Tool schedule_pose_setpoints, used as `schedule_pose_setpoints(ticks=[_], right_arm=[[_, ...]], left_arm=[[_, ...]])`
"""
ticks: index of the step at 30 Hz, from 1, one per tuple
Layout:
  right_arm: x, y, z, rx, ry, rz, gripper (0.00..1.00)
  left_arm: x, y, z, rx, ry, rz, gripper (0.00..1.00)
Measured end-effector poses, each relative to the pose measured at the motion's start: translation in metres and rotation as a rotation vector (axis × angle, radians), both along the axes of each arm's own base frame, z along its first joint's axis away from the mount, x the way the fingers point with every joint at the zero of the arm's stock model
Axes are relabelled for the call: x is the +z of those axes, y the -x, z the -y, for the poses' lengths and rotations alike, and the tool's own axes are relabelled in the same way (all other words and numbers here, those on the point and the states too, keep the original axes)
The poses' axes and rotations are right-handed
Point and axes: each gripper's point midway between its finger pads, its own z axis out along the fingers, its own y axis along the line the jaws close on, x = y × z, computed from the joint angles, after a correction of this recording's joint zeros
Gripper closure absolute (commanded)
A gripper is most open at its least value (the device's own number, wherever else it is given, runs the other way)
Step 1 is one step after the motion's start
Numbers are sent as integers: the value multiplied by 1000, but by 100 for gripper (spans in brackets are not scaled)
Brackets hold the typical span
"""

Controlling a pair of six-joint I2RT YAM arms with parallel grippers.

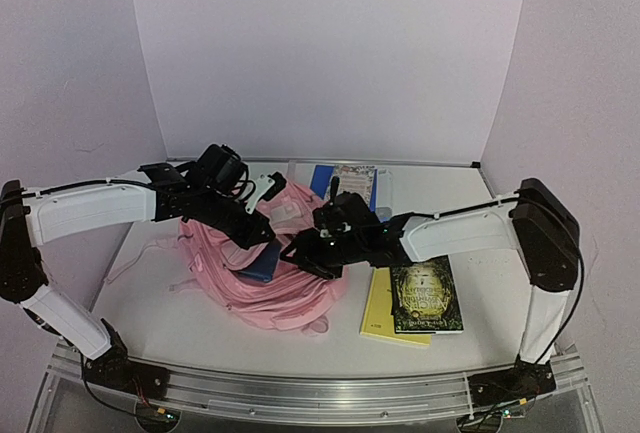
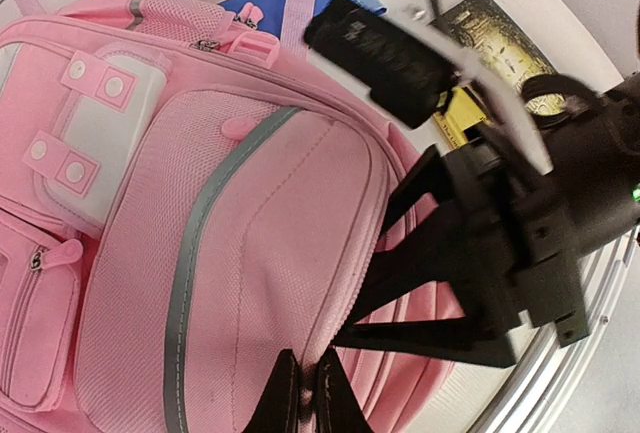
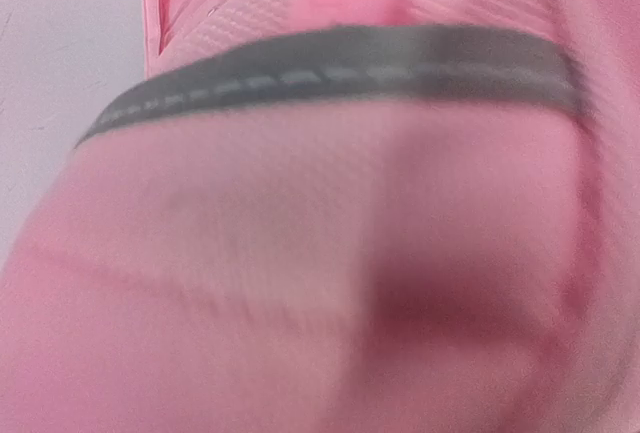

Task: Pack the student bag
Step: Place the stationery in the student bag, then zip the student bag at the center of the board.

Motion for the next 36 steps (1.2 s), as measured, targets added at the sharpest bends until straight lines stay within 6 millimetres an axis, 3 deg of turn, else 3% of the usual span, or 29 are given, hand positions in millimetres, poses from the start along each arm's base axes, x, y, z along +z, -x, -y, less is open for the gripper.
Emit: schedule_pose_setpoints(ticks=[5,11,17,22,27,30,34,36], right_arm=[[22,16,34,-23,0,11,43],[20,18,77,-90,38,19,43],[31,-2,120,-188,71,67,43],[52,-7,134,-217,79,132,41],[50,-3,142,-211,103,147,39],[44,0,145,-203,126,141,40],[40,2,143,-183,140,146,40],[35,3,135,-161,157,145,40]], left_arm=[[-1,0,0,-1,-1,-1,100],[-7,4,4,-27,-5,-23,98],[-32,22,25,-70,-27,-119,75],[-43,47,50,-92,9,-215,58],[-31,53,59,-44,78,-228,45],[-10,50,53,8,133,-202,35],[26,43,33,103,210,-121,26],[34,38,18,167,232,-101,24]])
